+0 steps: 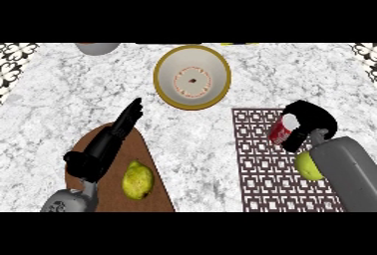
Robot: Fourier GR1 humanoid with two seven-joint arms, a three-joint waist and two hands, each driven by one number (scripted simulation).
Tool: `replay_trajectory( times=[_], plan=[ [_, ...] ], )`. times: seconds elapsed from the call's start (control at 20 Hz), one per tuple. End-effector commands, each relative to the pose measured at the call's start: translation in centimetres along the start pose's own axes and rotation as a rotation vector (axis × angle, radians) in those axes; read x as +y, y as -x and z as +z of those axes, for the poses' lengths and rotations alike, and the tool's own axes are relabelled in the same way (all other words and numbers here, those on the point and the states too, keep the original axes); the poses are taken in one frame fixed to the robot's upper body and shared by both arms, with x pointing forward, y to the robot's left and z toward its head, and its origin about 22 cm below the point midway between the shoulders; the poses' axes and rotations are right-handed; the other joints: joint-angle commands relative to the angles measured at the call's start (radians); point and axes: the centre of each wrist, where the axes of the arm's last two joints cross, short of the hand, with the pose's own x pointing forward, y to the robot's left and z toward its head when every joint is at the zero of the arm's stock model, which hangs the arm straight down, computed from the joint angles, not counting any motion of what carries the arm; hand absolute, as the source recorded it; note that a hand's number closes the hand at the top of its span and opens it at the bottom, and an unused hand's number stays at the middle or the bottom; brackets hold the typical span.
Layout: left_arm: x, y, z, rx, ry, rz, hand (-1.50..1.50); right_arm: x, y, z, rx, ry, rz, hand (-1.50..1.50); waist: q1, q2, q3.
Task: Pick the can from the placemat and place it in the bowl
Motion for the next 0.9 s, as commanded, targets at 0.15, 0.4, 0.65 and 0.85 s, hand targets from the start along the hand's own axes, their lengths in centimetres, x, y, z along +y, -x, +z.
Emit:
replay_trajectory(
  times=[0.15, 0.4, 0.65, 0.85],
  plan=[
    [-1.8, -1.4, -1.6, -0.034, 0.085, -0.013, 0.00, 4.6, -17.5, 5.8, -0.199, 0.096, 0.049, 1.50, 0.099, 0.019, 0.000],
    [-3.0, -2.0, -2.6, -0.047, 0.162, -0.014, 0.00, 3.9, -22.5, 7.9, -0.211, 0.203, 0.094, 1.50, 0.179, 0.036, -0.001],
    [-3.0, -1.7, -2.5, -0.046, 0.167, -0.005, 0.00, 2.0, -25.7, 9.1, -0.107, 0.453, 0.123, 1.50, 0.173, 0.025, -0.003],
    [-3.0, -1.9, -3.4, -0.036, 0.135, -0.001, 0.00, -0.3, -27.9, 11.9, -0.184, 0.651, -0.006, 1.50, 0.142, 0.019, -0.002]
  ],
)
